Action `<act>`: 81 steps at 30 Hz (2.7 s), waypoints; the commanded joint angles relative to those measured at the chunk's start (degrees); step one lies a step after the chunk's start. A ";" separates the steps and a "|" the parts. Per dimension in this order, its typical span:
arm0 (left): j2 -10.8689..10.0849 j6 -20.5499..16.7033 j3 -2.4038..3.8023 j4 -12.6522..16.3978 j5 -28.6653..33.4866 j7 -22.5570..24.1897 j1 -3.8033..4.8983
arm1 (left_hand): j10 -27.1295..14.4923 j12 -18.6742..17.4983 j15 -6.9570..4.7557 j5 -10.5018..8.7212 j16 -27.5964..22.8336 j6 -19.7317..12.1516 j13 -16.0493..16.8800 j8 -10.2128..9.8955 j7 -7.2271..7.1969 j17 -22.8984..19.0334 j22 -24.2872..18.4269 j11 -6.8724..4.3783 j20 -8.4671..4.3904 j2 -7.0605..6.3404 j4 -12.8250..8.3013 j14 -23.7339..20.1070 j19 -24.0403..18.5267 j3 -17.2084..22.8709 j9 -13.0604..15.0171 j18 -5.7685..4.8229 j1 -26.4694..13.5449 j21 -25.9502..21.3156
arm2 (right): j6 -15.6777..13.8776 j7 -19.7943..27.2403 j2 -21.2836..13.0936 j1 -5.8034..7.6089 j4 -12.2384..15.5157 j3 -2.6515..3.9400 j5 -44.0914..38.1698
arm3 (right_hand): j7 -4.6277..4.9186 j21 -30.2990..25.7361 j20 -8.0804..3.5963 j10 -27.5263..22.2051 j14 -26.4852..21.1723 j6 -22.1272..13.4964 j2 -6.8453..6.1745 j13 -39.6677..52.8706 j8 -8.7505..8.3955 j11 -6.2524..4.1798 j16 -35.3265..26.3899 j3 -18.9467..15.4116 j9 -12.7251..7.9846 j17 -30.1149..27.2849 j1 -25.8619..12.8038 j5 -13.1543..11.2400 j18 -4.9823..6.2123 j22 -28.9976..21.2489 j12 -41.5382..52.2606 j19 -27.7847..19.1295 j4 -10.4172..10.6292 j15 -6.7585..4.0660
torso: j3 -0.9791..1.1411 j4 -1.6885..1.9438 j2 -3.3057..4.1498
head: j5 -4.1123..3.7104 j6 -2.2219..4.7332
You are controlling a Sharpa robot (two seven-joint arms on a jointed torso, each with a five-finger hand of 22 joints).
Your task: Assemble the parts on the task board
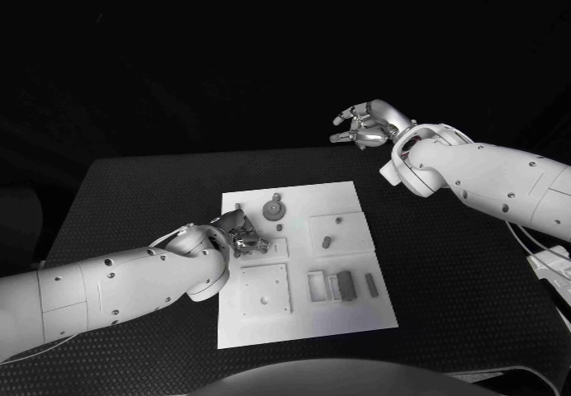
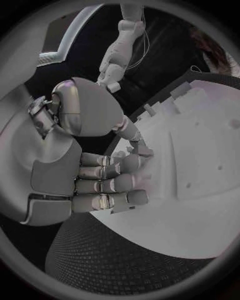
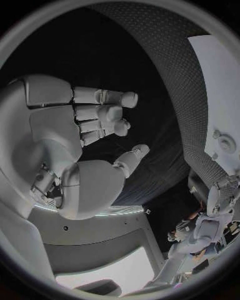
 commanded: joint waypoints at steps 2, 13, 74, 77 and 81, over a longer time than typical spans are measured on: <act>0.38 -2.69 -0.20 0.85 -0.43 2.08 -0.53 | 0.82 0.40 -0.14 0.35 0.33 0.88 0.18 0.28 -0.52 0.12 1.31 -0.58 0.01 1.95 -3.72 0.54 0.38 3.46 0.13 0.29 2.75 0.42 | 0.62 0.33 -0.08 -0.03 0.12 0.02 0.15 | 2.56 -0.27 -0.13 -4.44 -0.36 2.83 -0.08 -0.09 -0.21 1.81 -0.16 0.04 -0.09 -0.06 -0.55 0.23 0.87 1.01 0.31 -0.33 0.49 -0.02 | 0.01 0.01 -0.02 | 0.10 -0.06; 0.02 -5.41 -0.20 1.46 -2.49 2.10 -0.77 | 0.87 0.50 -0.19 0.35 0.47 0.93 0.22 0.32 -0.58 0.15 1.30 -0.65 -0.04 2.14 -3.73 0.67 0.51 3.61 0.08 0.34 2.92 0.60 | 0.66 0.27 -0.21 -0.03 0.09 0.02 0.15 | 2.56 -0.28 -0.15 -4.45 -0.36 2.81 -0.13 -0.11 -0.21 1.81 -0.15 0.04 -0.10 -0.06 -0.62 0.23 0.87 1.02 0.32 -0.33 0.56 -0.02 | -0.09 0.05 -0.02 | 0.09 -0.11; 0.67 3.38 -0.20 0.66 -5.10 -2.04 -0.78 | 0.12 0.04 -0.02 -5.52 0.03 0.23 -0.14 -0.27 -0.18 -0.36 1.16 -0.27 0.17 0.10 -1.71 -0.06 -0.44 3.60 -1.02 0.24 1.30 0.64 | 1.00 0.02 -0.36 -0.04 0.33 0.02 0.15 | 2.57 -0.32 -0.19 -4.49 -0.38 2.74 -0.35 -0.21 -0.23 1.82 -0.15 0.05 -0.16 -0.09 -0.98 0.23 0.87 1.04 0.39 -0.36 0.92 -0.01 | -0.08 0.03 -0.02 | -0.15 -0.32; 0.66 3.18 -0.20 0.63 -4.91 -1.89 -0.78 | -0.01 0.03 -0.04 -5.57 0.03 0.02 -0.17 -0.40 -0.11 -0.40 1.15 -0.21 0.16 -0.61 -0.88 -0.19 -0.51 3.62 -1.17 0.23 0.84 0.61 | 0.97 0.01 -0.36 -0.04 0.33 0.02 0.15 | 2.57 -0.32 -0.19 -4.50 -0.38 2.74 -0.37 -0.22 -0.23 1.82 -0.15 0.04 -0.17 -0.09 -1.01 0.23 0.87 1.04 0.39 -0.37 0.95 -0.01 | -0.08 0.03 -0.01 | -0.15 -0.30; 0.64 3.01 -0.19 0.61 -4.64 -1.75 -0.78 | -0.11 0.06 -0.08 -5.82 0.06 -0.21 -0.20 -0.53 -0.02 -0.45 1.15 -0.14 0.14 -1.47 0.36 -0.29 -0.58 3.58 -1.35 0.22 0.18 0.58 | 0.94 0.02 -0.35 -0.04 0.31 0.02 0.15 | 2.57 -0.32 -0.18 -4.50 -0.39 2.72 -0.40 -0.23 -0.23 1.83 -0.15 0.03 -0.17 -0.09 -1.06 0.23 0.87 1.04 0.40 -0.37 0.98 -0.01 | -0.09 0.03 -0.02 | -0.14 -0.25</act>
